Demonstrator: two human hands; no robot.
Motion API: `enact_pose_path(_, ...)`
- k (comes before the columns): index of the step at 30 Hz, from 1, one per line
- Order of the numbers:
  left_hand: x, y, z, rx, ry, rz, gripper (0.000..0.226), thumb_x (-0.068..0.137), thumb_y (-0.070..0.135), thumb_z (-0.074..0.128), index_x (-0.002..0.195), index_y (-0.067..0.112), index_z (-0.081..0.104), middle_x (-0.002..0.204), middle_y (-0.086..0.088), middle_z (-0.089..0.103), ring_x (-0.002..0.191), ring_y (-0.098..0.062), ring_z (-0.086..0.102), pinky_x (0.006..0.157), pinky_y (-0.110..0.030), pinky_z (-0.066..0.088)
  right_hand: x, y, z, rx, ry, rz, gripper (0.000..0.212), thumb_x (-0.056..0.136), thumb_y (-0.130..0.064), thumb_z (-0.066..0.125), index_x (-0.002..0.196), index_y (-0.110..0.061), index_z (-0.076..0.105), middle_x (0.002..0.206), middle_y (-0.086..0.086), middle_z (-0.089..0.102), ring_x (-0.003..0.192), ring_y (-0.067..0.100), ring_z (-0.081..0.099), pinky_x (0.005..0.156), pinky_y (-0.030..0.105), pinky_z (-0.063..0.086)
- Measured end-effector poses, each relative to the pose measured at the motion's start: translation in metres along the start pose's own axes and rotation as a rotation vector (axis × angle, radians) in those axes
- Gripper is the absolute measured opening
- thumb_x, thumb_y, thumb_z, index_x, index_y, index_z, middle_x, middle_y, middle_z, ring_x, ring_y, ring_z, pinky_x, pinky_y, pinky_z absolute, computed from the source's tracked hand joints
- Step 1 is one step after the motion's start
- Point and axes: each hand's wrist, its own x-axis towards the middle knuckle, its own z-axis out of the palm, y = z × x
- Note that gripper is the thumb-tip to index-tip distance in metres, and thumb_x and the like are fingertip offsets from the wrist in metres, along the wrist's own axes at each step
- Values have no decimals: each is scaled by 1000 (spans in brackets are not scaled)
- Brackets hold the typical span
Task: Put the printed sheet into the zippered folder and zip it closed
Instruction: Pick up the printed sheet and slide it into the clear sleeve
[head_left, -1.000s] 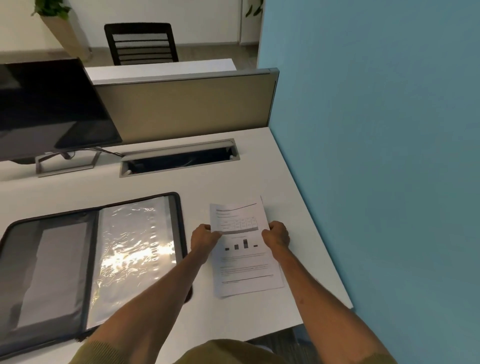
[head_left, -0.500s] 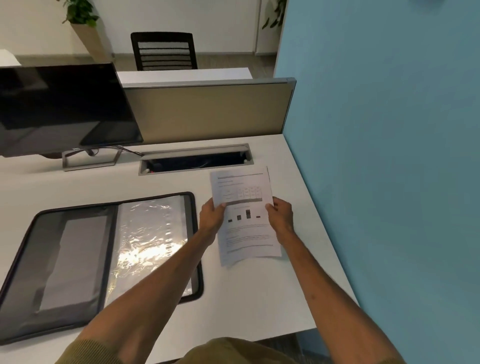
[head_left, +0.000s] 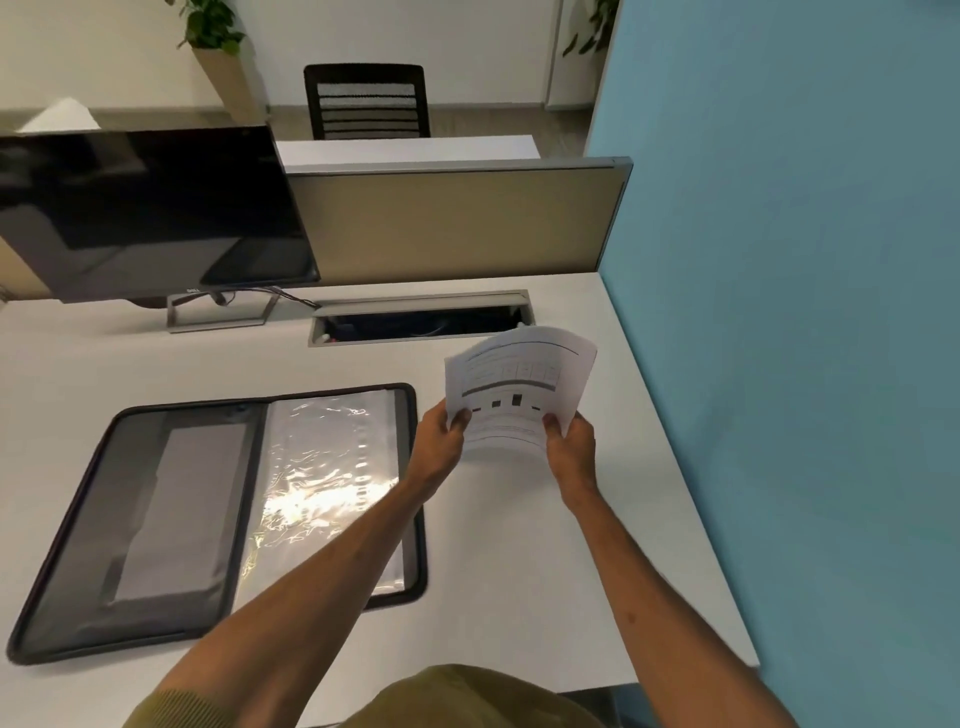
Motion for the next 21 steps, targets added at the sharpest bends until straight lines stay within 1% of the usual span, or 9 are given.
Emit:
enact_pose_path(3, 4, -9, -2, 38, 0, -42, 33, 111, 22, 53, 142, 16, 63, 128, 1, 73, 117, -12, 69, 93, -27, 59, 5, 3, 2, -45, 1, 21, 34, 106, -20, 60, 136, -4, 62, 127, 15, 70, 117, 36, 67, 95, 34, 54)
enact_pose_path(6, 14, -6, -11, 61, 15, -38, 28, 110, 29, 55, 133, 19, 69, 120, 4, 77, 110, -17, 74, 89, -36, 64, 17, -9, 3, -112, -26, -20, 33, 106, -17, 61, 135, -3, 65, 127, 14, 71, 114, 32, 68, 97, 33, 54)
enact_pose_path(9, 19, 6, -31, 58, 65, -51, 22, 110, 31, 57, 122, 19, 72, 113, 5, 80, 98, -17, 78, 80, -29, 64, 32, -26, 6, -154, -163, -28, 32, 102, -13, 64, 133, -7, 68, 124, 8, 73, 109, 26, 69, 93, 33, 56)
enact_pose_path(11, 20, 9, -50, 55, 106, -70, 23, 110, 30, 58, 118, 16, 73, 110, 6, 80, 92, -12, 78, 74, -21, 61, 40, -35, 16, -140, -297, 43, 32, 99, -10, 68, 131, -10, 70, 124, 8, 75, 101, 24, 72, 82, 30, 57)
enact_pose_path(13, 18, 8, -72, 43, 150, -101, 24, 109, 31, 58, 117, 14, 74, 109, 5, 81, 90, -12, 78, 73, -19, 59, 39, -45, 31, -126, -430, 117, 32, 97, -10, 70, 129, -10, 70, 121, 9, 76, 93, 20, 74, 68, 27, 57)
enact_pose_path(15, 14, 5, -94, 33, 196, -139, 24, 106, 30, 58, 114, 14, 75, 109, 2, 82, 91, -16, 78, 75, -24, 58, 35, -51, 48, -126, -545, 144, 30, 98, -19, 71, 128, -13, 71, 119, 6, 78, 94, 20, 76, 68, 30, 59)
enact_pose_path(18, 4, -6, -128, -10, 226, -202, 20, 108, 25, 58, 114, 16, 75, 109, 2, 82, 92, -20, 79, 80, -33, 61, 28, -59, 75, -116, -681, 162, 36, 97, -47, 69, 121, -20, 72, 109, 1, 81, 97, 25, 78, 78, 39, 62)
enact_pose_path(19, 1, -8, -140, -12, 227, -220, 21, 107, 25, 58, 115, 16, 76, 109, 2, 82, 92, -21, 79, 82, -37, 62, 26, -61, 84, -118, -700, 162, 40, 97, -53, 66, 119, -20, 73, 107, 0, 81, 96, 25, 79, 79, 40, 62)
enact_pose_path(21, -5, -13, -162, -20, 232, -257, 22, 106, 23, 59, 115, 14, 77, 108, 0, 83, 94, -23, 80, 85, -41, 63, 22, -66, 101, -111, -712, 156, 42, 98, -53, 64, 118, -17, 73, 106, 2, 81, 95, 26, 79, 80, 42, 63)
